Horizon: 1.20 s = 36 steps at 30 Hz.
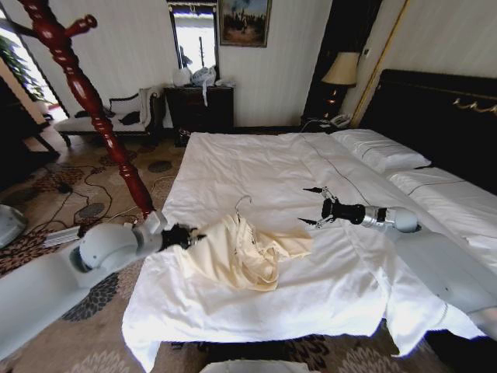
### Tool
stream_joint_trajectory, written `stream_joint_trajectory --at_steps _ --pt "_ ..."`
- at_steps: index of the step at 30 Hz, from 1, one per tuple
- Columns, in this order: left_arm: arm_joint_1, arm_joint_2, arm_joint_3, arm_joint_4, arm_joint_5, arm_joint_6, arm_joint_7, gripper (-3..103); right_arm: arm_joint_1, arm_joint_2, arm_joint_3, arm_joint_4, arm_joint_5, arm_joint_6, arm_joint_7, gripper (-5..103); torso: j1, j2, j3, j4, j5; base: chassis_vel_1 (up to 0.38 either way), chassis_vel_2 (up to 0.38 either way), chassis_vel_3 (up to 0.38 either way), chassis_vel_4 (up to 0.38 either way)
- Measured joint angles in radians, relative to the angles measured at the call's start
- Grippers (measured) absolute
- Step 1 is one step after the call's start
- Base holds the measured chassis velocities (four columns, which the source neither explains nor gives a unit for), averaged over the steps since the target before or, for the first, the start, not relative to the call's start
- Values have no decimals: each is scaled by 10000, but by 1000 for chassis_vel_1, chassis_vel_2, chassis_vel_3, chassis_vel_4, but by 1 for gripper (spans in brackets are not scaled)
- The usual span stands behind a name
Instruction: Pick up the clothes from the bed and hang them on the clothes hanger.
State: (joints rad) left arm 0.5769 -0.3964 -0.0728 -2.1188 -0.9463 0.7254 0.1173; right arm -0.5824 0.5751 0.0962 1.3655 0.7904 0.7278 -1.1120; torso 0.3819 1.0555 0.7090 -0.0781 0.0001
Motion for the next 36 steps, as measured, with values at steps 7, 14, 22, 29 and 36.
stream_joint_trajectory --at_steps 7,14,22,29,36 --pt "-1778 -133 32 1144 -84 -181 -341 23 196 148 -111 -235 -2 85 63 100 0 0 0 0 -3 0 0 0 0" --pt "-2951 1 -80 2279 -145 -411 -518 23 386 424 -302 -399 -17 85 89 100 1 -1 1 8 -2 0 0 0 0" --pt "-4606 467 315 4006 -386 -655 -579 23 593 762 -490 -582 -100 88 57 100 2 -1 1 8 -5 0 0 0 0" --pt "-5687 463 617 4599 -402 -702 -821 23 528 680 -421 -450 -101 93 56 100 2 0 -1 0 -1 0 0 0 0" --pt "-6069 749 640 4416 -464 -785 -891 23 343 588 -330 -130 -439 55 762 100 1 -1 -1 3 -3 0 0 0 0"
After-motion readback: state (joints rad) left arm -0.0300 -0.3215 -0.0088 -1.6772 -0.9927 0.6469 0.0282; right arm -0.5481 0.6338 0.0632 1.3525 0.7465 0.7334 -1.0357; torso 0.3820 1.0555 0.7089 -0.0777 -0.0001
